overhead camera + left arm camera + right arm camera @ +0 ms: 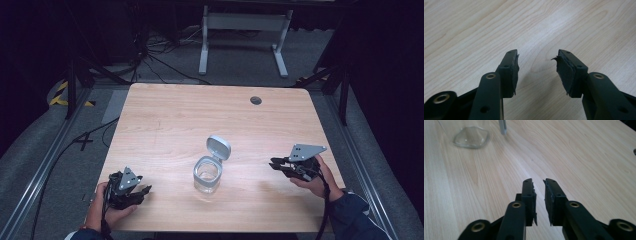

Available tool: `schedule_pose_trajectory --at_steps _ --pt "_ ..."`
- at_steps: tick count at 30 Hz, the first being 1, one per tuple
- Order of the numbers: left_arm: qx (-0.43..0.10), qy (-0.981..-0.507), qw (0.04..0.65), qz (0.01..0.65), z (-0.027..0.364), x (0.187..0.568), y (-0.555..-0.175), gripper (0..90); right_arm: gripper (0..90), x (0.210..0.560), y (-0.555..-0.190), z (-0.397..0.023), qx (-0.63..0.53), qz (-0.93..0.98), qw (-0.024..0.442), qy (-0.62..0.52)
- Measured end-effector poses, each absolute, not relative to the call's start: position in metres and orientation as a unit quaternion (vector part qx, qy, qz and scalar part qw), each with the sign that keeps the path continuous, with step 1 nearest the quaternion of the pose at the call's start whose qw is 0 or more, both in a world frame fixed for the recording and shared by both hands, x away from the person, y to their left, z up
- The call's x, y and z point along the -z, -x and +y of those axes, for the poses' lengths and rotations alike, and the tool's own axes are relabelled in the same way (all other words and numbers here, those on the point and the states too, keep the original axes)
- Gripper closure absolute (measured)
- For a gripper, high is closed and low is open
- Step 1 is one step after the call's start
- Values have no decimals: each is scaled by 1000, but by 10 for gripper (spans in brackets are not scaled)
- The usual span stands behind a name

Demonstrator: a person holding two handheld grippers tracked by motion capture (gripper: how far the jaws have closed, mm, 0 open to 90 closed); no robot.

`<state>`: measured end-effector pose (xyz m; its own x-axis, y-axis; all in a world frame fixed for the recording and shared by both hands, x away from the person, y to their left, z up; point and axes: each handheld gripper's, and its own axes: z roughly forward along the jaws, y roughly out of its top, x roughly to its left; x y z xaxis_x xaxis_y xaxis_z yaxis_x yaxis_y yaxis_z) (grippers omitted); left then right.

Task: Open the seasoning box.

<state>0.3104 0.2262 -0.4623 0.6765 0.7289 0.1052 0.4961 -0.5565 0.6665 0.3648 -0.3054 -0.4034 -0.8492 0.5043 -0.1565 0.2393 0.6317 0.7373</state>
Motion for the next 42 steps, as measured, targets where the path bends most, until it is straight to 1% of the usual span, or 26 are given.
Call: schedule_pose_trajectory --at_steps 5,6,8,12,14,15,16,18,19,22,25,27,32,35,40,42 --pt "-178 -859 311 366 228 466 -310 432 588 414 -362 -324 -363 883 181 -234" --pt "-176 -864 305 360 229 465 -311 420 572 417 -361 -329 -358 883 183 -242" --pt "-179 -858 310 368 229 469 -312 375 541 421 -359 -335 -354 882 185 -249" --pt "-174 -851 327 371 232 473 -314 349 493 431 -352 -351 -347 879 185 -268" --pt "-165 -848 336 375 234 475 -316 330 448 437 -348 -359 -347 876 179 -282" --pt "-165 -848 336 375 234 475 -316 317 448 437 -348 -359 -347 876 179 -282" --pt "-154 -844 346 379 236 477 -317 295 435 443 -344 -366 -342 874 181 -293" --pt "-151 -838 357 383 237 480 -318 255 411 448 -341 -371 -335 876 182 -295" --pt "-155 -837 363 380 238 482 -318 255 411 448 -341 -371 -335 876 182 -295" --pt "-154 -840 357 379 239 481 -319 217 380 455 -335 -381 -339 871 175 -310" --pt "-152 -837 359 385 236 482 -321 183 336 460 -331 -389 -345 862 179 -325" --pt "-156 -841 354 377 236 482 -323 163 305 462 -328 -395 -353 854 183 -334" --pt "-150 -836 356 390 234 482 -322 150 248 467 -328 -403 -370 843 173 -349" --pt "-154 -840 353 382 235 482 -325 150 242 467 -327 -402 -369 841 176 -354" --pt "-157 -836 356 387 235 482 -326 150 237 467 -327 -402 -369 841 173 -356" --pt "-161 -836 355 385 235 482 -327 151 213 467 -327 -402 -368 844 170 -352"
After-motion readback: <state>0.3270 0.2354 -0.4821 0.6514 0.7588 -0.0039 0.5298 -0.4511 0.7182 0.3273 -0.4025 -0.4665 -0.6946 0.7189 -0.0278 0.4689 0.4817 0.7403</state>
